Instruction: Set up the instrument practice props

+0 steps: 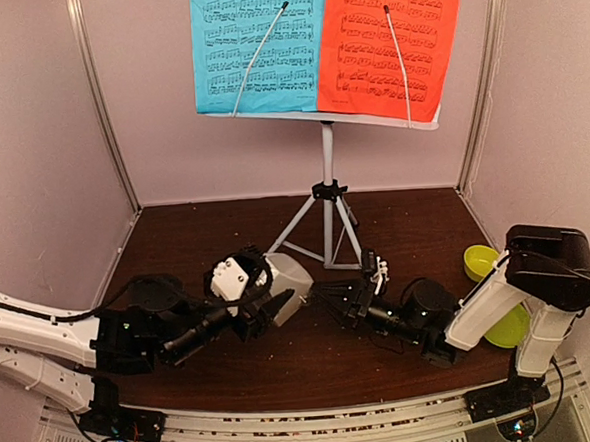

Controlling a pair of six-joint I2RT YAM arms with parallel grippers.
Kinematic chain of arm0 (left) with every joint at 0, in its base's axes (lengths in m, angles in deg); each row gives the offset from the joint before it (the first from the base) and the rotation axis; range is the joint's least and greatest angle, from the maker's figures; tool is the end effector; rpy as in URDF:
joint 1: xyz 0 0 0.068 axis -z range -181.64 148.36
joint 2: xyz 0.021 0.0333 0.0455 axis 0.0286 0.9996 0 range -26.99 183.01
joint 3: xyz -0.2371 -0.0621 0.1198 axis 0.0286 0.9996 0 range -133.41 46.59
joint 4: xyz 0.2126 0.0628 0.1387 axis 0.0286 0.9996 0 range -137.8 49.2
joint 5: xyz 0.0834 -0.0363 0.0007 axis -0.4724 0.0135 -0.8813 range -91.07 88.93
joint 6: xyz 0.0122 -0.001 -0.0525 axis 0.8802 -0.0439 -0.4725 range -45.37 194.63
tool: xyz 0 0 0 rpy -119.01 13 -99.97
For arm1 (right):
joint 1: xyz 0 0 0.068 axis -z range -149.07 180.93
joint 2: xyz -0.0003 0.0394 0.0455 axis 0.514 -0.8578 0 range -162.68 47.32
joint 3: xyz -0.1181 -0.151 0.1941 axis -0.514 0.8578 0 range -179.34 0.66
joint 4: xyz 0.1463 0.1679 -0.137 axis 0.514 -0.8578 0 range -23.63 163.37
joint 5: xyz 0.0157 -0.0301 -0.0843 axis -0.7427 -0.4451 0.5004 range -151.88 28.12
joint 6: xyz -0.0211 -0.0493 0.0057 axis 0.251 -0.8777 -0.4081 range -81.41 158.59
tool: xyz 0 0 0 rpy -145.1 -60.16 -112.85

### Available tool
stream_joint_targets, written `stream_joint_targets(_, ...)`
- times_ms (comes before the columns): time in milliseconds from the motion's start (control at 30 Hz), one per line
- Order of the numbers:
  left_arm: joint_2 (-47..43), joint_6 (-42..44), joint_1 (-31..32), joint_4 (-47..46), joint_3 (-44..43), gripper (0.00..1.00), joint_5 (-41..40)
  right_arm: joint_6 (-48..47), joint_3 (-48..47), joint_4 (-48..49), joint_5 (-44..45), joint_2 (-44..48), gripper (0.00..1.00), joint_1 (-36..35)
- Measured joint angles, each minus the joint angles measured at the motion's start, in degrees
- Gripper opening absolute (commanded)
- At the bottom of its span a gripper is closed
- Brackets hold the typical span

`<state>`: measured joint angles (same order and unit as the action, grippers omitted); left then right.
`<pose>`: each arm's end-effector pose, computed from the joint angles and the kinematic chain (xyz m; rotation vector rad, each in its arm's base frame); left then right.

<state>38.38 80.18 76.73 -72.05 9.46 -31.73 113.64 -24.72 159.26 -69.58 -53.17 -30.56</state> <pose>0.0699 -0.2497 0.2831 0.7685 1.4689 -0.5348 0.1372 0.2628 0.1721 0.0646 1.7411 1.9926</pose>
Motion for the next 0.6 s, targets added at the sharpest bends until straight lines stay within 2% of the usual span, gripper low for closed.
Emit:
stream_joint_targets(167, 3.72, -3.1, -1.68, 3.39, -1.99, 0.08, 0.87, -2.91, 3.74, -3.06, 1.57, 0.76, 0.53, 0.76)
stream_joint_targets(333, 5.92, -7.52, -6.14, 5.29, -2.64, 0.08, 3.98, -6.34, 8.44, -5.97, 2.6, 3.21, 0.55, 0.76)
stream_joint_targets(467, 8.22, -11.06, -9.84, 5.16, -3.02, 0.09, 7.67, -11.17, 9.03, -13.44, 3.98, 10.86, 0.58, 0.76)
stream_joint_targets(600, 11.17, -15.15, -13.42, 5.88, -3.76, 0.11, 12.24, -19.15, 7.63, -26.53, 6.97, 21.92, 0.65, 0.76)
